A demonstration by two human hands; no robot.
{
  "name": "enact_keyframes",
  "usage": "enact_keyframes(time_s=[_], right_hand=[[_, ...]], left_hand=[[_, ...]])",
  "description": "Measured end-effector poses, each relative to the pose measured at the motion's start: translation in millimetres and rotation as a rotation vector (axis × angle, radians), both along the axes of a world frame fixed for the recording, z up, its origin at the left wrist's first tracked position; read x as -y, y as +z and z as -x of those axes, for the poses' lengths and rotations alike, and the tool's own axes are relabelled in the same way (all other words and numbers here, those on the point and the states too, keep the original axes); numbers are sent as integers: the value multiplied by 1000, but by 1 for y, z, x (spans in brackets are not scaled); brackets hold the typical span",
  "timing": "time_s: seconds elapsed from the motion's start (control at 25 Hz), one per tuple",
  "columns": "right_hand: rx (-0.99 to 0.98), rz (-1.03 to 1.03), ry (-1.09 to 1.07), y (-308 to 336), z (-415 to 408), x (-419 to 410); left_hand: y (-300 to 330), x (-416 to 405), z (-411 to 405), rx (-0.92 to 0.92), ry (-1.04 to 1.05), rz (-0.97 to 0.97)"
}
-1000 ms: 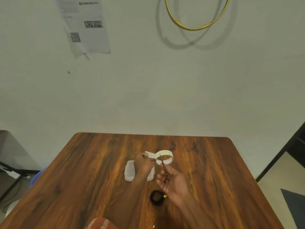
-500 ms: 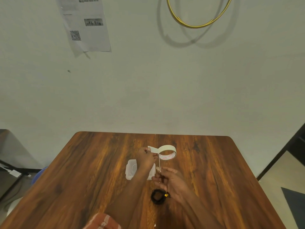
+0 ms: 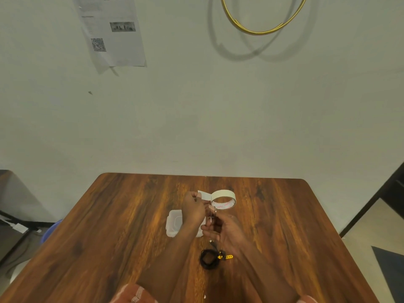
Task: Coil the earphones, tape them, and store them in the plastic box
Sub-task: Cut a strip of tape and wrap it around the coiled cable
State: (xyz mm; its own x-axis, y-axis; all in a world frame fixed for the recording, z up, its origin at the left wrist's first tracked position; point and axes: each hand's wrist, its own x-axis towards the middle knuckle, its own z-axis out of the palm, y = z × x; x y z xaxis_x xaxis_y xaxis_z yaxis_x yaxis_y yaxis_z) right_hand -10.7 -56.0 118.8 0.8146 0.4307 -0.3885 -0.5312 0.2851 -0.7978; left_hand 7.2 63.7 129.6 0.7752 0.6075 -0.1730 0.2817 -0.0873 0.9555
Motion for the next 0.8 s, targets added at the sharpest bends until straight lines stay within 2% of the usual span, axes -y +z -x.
enact_keyframes(time_s=[0.2,0.48,0.8], right_hand=[[38,53,41,4,1,0],[30,24,27,8,0,-2],[102,0,52,7,-7,1]], left_hand=[[2,1,6,7,13,-34],[2,2,7,1,-4,-50],[6,1,4,9,16,7]])
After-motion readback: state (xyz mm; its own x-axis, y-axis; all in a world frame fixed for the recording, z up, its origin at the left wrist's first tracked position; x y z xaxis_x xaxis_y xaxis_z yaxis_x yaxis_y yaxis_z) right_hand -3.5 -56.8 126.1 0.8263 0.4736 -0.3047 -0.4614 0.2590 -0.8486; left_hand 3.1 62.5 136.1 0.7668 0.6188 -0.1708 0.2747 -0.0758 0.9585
